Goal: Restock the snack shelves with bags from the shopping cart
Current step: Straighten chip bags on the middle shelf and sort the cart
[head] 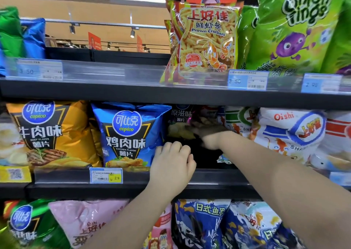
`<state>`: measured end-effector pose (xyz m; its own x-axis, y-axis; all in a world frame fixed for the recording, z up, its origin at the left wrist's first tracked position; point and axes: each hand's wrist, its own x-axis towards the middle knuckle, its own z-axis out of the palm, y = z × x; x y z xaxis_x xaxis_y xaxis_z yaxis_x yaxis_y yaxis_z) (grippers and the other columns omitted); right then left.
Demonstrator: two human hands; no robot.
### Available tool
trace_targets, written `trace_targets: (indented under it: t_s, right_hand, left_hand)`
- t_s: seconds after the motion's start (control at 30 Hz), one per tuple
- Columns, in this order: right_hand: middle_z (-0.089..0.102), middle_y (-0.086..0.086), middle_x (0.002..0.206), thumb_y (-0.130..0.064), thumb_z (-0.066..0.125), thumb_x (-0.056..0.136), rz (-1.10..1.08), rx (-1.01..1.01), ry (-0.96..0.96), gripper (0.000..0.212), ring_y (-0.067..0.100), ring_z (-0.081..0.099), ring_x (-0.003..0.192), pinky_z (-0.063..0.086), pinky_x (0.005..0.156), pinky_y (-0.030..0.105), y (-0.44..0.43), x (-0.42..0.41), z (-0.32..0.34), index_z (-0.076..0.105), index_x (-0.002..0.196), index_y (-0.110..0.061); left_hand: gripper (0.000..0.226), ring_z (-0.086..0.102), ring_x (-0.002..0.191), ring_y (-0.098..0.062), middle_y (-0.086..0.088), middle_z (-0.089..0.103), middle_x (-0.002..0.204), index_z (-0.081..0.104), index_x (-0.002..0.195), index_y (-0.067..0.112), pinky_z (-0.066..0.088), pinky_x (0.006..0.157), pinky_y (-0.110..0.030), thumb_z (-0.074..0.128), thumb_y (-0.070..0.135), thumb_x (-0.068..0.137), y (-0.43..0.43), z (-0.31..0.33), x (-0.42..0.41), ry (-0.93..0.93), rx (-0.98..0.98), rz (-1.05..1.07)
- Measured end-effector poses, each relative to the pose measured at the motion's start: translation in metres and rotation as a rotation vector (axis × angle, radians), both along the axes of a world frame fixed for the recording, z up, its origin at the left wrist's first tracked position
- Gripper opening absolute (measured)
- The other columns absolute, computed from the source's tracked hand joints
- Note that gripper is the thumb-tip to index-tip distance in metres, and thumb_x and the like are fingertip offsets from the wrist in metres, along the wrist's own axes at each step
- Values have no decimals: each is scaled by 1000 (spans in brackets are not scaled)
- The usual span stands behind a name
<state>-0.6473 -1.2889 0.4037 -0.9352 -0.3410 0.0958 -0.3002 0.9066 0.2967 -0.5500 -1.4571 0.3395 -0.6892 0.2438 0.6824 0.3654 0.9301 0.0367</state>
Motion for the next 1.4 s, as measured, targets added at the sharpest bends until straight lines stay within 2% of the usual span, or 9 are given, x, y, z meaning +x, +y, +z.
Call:
trace_targets:
  t_s: [0.1,0.2,0.47,0.73,0.97,1.07,1.17,1.27,1.4]
  right_hand:
    - [40,7,146,-21,57,88,78,-100,150,59,28,34,133,35,102,33,1,31,6,39,144,-26]
    - [59,5,123,-19,53,91,84,-213,234,37,27,54,112,44,83,32,-1,71,7,54,128,-20]
    - [61,10,114,-10,60,83,-18,-228,463,33,32,53,108,47,83,42,17,163,-15,61,116,-10]
    - [66,10,93,-11,76,65,-343,-188,530,36,35,61,86,50,61,39,93,263,-45,66,99,-10]
    - [59,13,85,-4,71,62,-609,-254,414,28,36,56,82,47,60,39,183,367,-111,60,87,-8]
    - [59,11,97,-8,67,71,-761,-243,338,30,37,55,95,50,71,44,230,428,-144,61,100,-9]
    - [56,9,111,-11,57,84,-862,-222,314,34,34,49,107,41,78,39,279,497,-165,57,118,-12]
    - [55,8,113,-10,58,83,-980,-217,262,34,32,48,108,40,80,38,328,569,-181,55,116,-13]
    - [61,10,80,-4,75,57,-1133,-266,213,31,34,58,79,46,62,37,385,655,-215,64,86,-11]
  left_hand:
    - [43,58,88,-21,4,63,93,67,99,24,44,80,-39,30,42,89,2,6,3,-56,-10,16]
    - [35,52,107,-22,3,58,115,57,121,25,37,93,-40,38,41,96,3,13,5,-133,1,-11]
    - [37,49,116,-26,0,54,123,50,128,26,35,96,-43,50,38,93,42,30,23,-119,21,-165]
    - [31,43,119,-26,2,55,121,56,118,26,29,100,-43,54,34,88,137,16,87,-99,-21,-479]
    - [30,47,113,-30,-3,58,116,59,111,22,36,92,-45,59,32,83,243,-40,167,-137,-131,-699]
    - [26,51,109,-33,-5,61,107,62,105,20,34,94,-48,60,28,80,302,-70,219,-183,-172,-791]
    - [25,54,102,-33,-4,60,99,62,101,20,37,85,-44,60,26,77,364,-95,278,-205,-220,-879]
    - [29,50,109,-31,-3,58,109,60,111,21,35,89,-43,58,27,82,428,-114,346,-253,-231,-979]
    - [30,47,112,-27,2,56,112,57,115,24,34,90,-40,52,32,86,505,-146,434,-308,-282,-1076]
